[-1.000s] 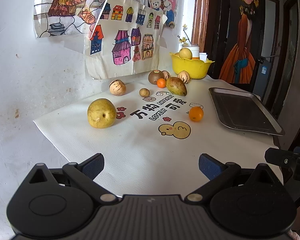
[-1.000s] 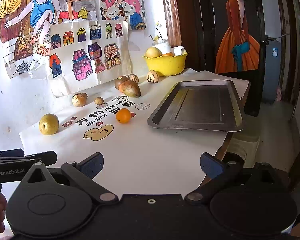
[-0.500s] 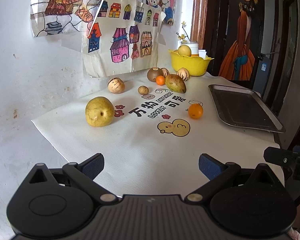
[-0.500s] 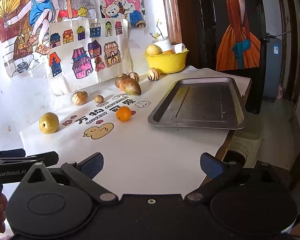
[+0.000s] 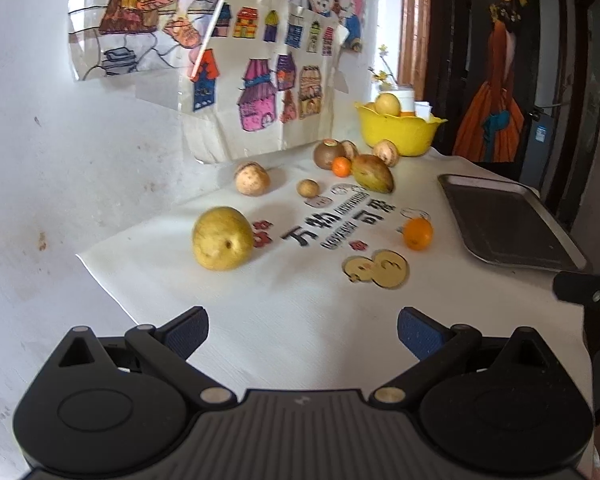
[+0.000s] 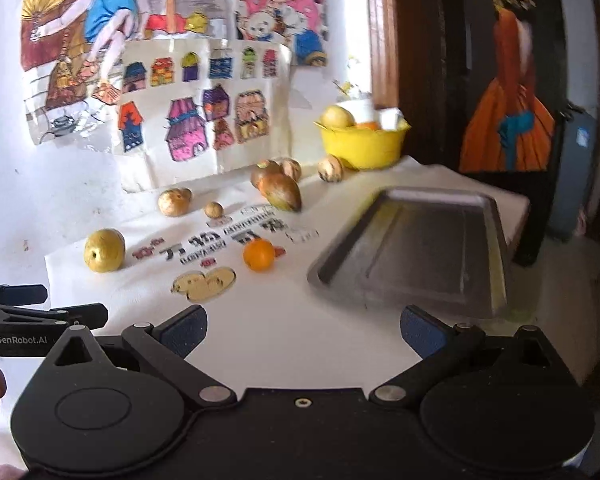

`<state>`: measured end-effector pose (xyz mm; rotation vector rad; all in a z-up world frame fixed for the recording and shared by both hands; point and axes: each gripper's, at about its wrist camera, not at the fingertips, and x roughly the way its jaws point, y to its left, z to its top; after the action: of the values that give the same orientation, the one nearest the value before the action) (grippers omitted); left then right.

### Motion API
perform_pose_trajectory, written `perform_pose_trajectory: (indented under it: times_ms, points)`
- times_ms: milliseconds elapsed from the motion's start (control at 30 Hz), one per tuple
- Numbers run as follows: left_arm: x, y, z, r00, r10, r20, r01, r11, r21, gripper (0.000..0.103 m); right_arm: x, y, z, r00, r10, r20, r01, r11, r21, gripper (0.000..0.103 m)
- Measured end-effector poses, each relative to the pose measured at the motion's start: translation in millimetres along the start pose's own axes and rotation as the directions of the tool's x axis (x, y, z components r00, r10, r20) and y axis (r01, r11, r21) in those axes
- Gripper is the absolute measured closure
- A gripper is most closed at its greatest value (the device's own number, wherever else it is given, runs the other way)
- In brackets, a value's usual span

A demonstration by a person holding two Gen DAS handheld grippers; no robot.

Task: Organize fruits
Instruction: 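Lower the left tool onto the yellow pear and close it while the right tool grasps the orange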

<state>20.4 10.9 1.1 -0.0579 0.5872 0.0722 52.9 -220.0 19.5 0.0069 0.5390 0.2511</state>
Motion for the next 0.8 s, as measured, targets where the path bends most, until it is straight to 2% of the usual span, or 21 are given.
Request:
perform_pose_trajectory:
  times_ms: [333, 800]
  points:
    - [22, 32, 27, 0.998, 0.068, 0.005, -0.067, 0.996, -0.064, 0.000, 40, 9, 40, 0.996, 0.087, -0.011, -0.088, 0.989, -0.116, 0.000]
    - [71, 53, 50, 0.996, 0.089, -0.026, -0.092, 0.985, -0.146, 0.000, 112, 33, 49, 0.988, 0.136, -0.079, -0.147, 0.977, -0.156, 0.000]
